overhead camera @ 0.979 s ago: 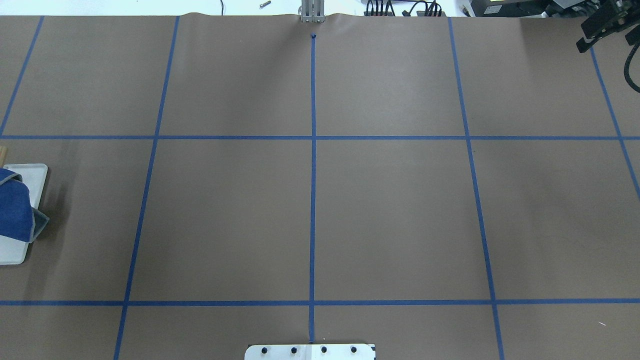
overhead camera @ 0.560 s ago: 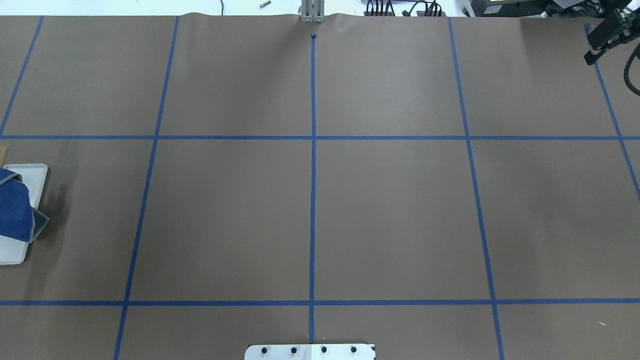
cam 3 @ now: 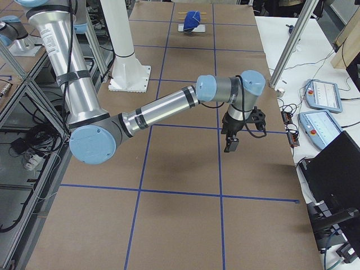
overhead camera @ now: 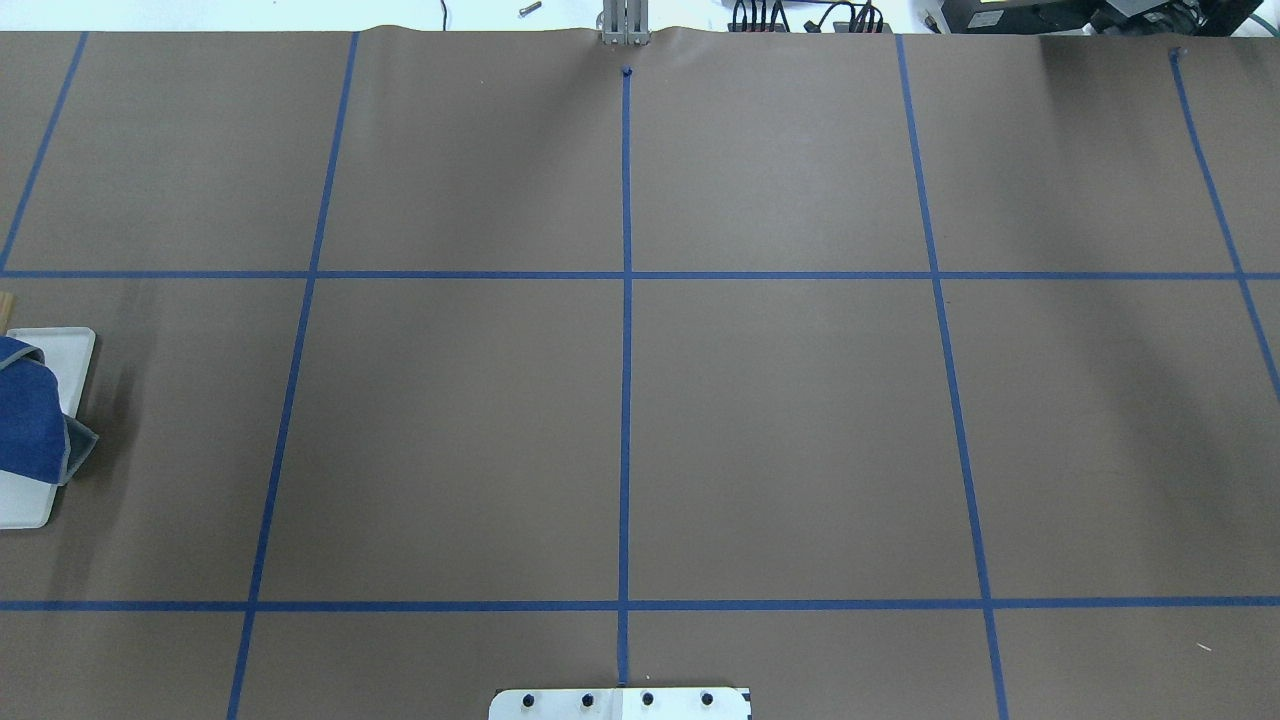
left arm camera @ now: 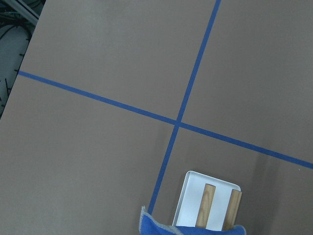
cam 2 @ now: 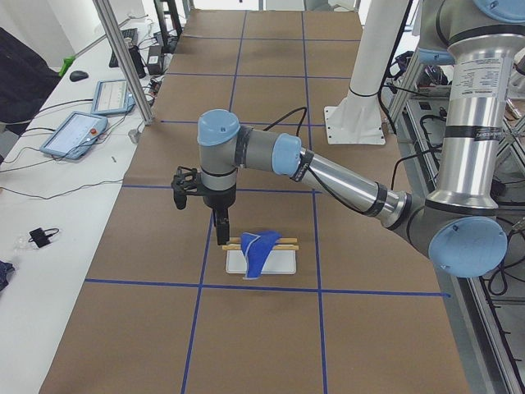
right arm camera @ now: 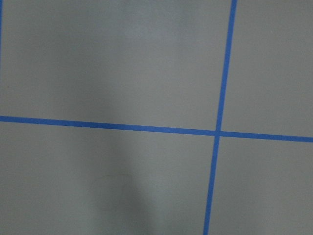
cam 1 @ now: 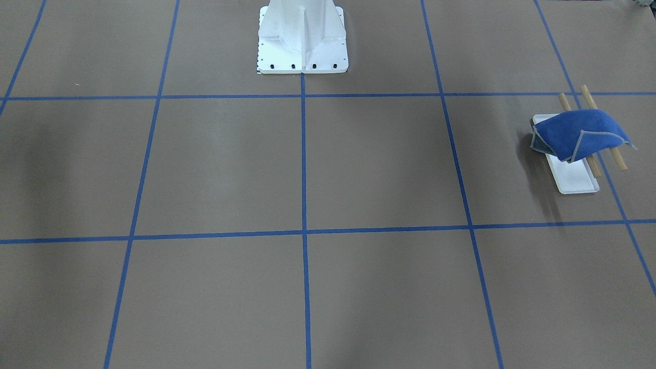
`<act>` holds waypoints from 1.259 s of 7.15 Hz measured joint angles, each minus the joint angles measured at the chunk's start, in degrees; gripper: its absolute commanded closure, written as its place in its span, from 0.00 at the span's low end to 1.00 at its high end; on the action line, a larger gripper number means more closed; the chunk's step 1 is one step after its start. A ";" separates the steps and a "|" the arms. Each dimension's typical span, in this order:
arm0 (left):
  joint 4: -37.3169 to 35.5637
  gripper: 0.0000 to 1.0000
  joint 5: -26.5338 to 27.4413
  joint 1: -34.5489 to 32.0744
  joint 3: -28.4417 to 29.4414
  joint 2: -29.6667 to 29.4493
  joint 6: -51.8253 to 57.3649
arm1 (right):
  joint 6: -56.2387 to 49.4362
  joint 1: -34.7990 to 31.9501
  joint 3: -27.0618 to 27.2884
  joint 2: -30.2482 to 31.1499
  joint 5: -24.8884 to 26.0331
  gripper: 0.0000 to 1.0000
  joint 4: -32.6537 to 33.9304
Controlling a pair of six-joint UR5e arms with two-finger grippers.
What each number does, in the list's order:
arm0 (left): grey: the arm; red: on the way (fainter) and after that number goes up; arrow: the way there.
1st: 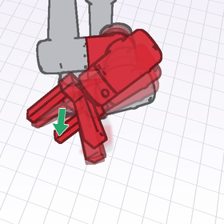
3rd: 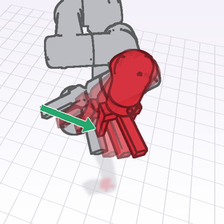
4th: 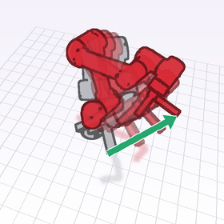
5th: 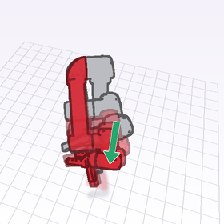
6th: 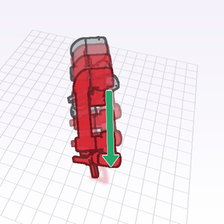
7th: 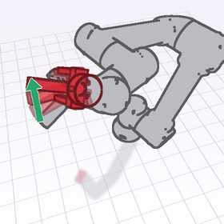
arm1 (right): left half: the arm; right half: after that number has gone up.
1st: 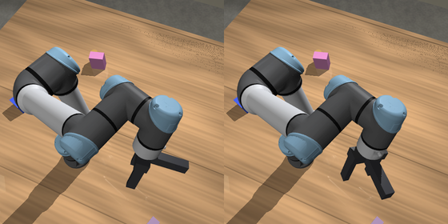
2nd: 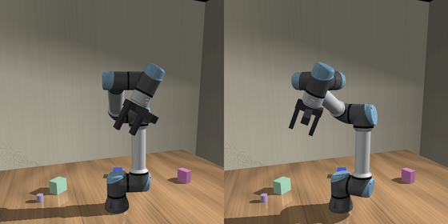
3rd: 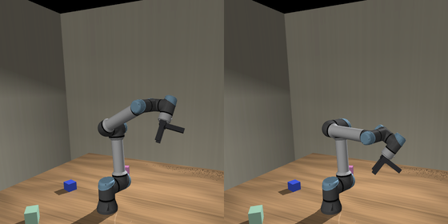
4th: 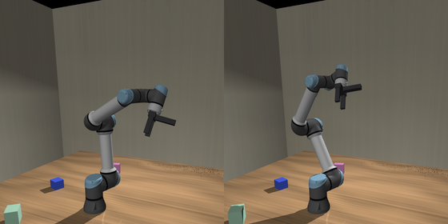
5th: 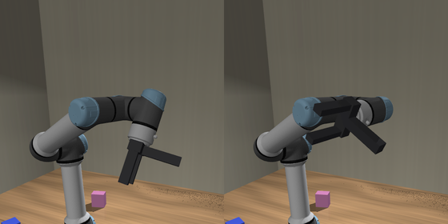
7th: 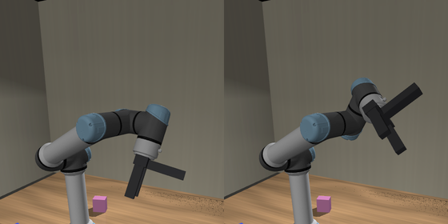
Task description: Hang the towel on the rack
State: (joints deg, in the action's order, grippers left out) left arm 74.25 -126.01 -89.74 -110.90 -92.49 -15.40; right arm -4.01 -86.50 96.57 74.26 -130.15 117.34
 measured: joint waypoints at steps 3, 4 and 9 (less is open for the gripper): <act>6.78 0.01 -0.52 -0.32 5.23 1.76 7.74 | -3.79 -4.73 -2.27 9.96 -0.74 0.00 -7.85; 10.21 0.01 -0.54 -0.33 7.78 3.05 8.00 | -3.60 -5.40 -2.59 11.62 -1.70 0.00 -9.13; 18.28 0.01 -2.89 -0.35 11.38 8.69 7.78 | -1.78 -6.05 -3.65 14.12 -4.03 0.00 -11.56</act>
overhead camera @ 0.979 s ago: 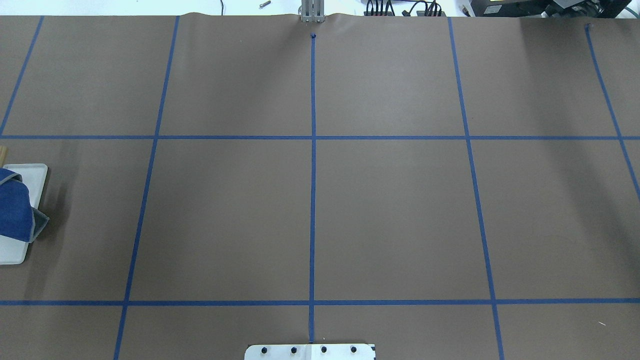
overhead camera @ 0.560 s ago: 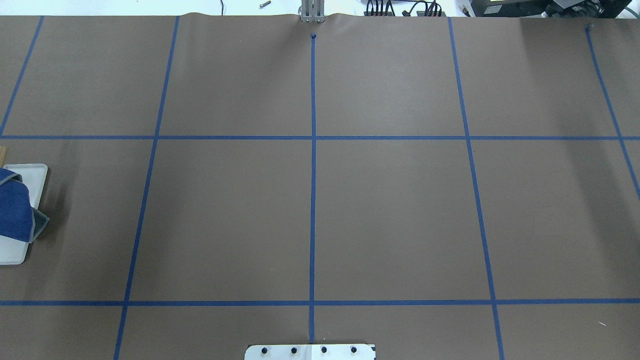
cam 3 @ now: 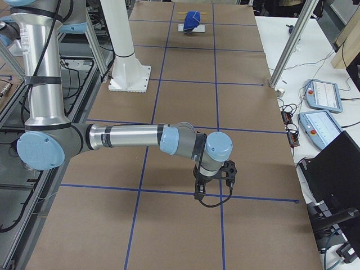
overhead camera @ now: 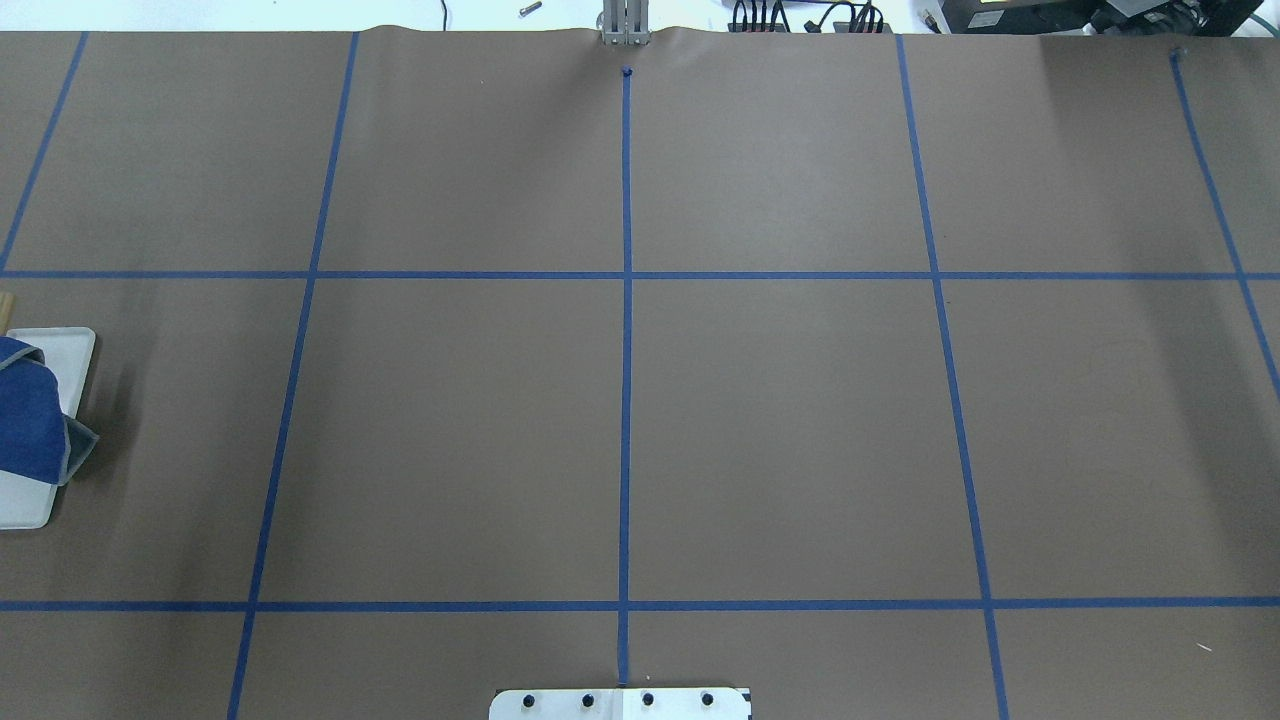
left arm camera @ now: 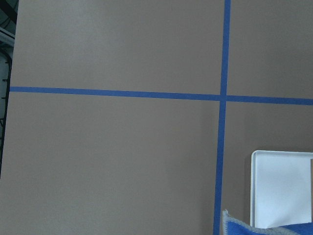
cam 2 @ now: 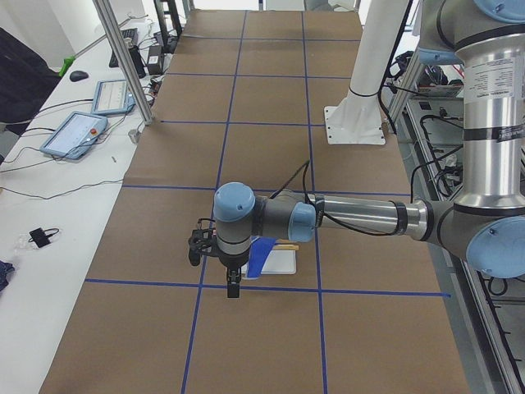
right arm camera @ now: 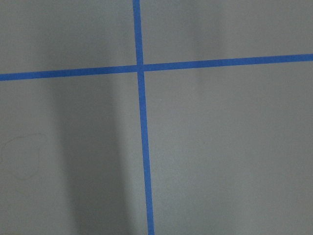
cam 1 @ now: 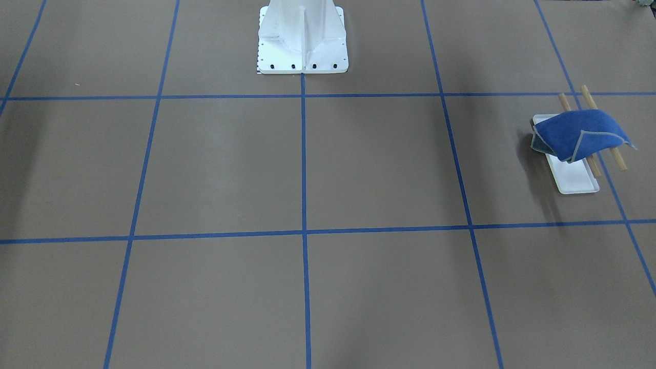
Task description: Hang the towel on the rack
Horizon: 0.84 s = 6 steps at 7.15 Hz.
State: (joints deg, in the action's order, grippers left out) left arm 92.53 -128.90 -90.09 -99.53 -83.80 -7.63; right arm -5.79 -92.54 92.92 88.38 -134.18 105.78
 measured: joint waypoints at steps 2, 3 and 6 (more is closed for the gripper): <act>0.12 0.01 -1.75 -0.04 -0.30 0.85 0.00 | 0.50 0.00 -0.98 0.69 0.02 0.00 -3.04; 0.16 0.01 -2.06 -0.03 -0.39 0.94 -0.01 | 0.79 0.00 -1.16 0.75 0.04 0.00 -3.81; 0.20 0.01 -2.23 0.05 -0.49 0.79 -0.02 | 1.11 0.00 -1.08 0.62 0.05 0.00 -4.25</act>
